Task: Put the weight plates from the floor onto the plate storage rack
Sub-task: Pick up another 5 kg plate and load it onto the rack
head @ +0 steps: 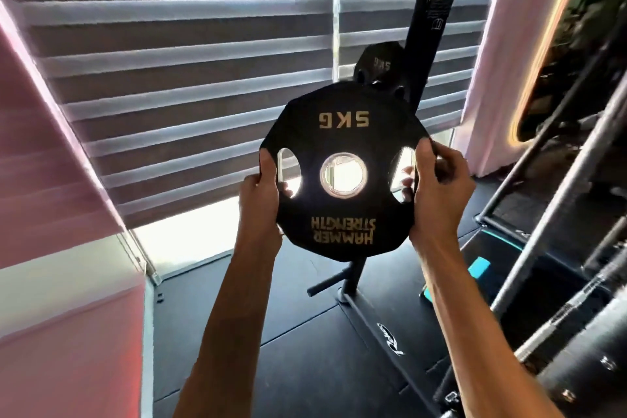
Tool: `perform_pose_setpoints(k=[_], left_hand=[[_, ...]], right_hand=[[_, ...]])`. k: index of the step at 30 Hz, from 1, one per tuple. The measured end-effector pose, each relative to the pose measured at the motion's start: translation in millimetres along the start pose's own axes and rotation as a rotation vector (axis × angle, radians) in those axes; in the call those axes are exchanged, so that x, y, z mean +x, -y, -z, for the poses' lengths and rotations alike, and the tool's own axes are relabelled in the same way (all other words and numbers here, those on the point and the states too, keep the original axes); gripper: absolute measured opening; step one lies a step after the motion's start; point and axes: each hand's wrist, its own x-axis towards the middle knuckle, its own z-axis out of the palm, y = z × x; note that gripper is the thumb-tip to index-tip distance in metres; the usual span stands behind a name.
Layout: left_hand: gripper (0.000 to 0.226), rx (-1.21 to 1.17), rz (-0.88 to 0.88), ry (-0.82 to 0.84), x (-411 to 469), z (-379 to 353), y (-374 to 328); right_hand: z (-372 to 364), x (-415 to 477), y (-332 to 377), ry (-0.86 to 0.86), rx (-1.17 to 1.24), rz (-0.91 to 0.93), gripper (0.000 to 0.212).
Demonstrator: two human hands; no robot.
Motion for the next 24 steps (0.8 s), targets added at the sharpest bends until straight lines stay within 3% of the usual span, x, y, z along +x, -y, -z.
perform_pose_setpoints(k=[8,12,16,20,24], left_hand=[[0.052,-0.081,0.029,0.209,131.7,-3.4,-6.3],[0.067,-0.059,0.021,0.273,188.5,-17.1,-1.7],[0.055,-0.087,0.038,0.344,232.3,-34.2,7.5],[0.062,-0.036,0.044,0.364,269.8,-52.1,8.5],[0.061,-0.047,0.057,0.409,307.1,-72.7,10.2]], right_hand=[[-89.8,32.7,-28.8,-0.173,-0.011,0.093,0.012],[-117.1,52.2,-53.7,-0.232,-0.023,0.13,0.017],[-136.7,78.5,-85.2,-0.238,0.009,0.158,0.022],[-154.1,105.2,-108.1,-0.259,0.006,0.161,0.017],[-170.2,127.1,-123.2,-0.309,-0.017,0.192,0.024]])
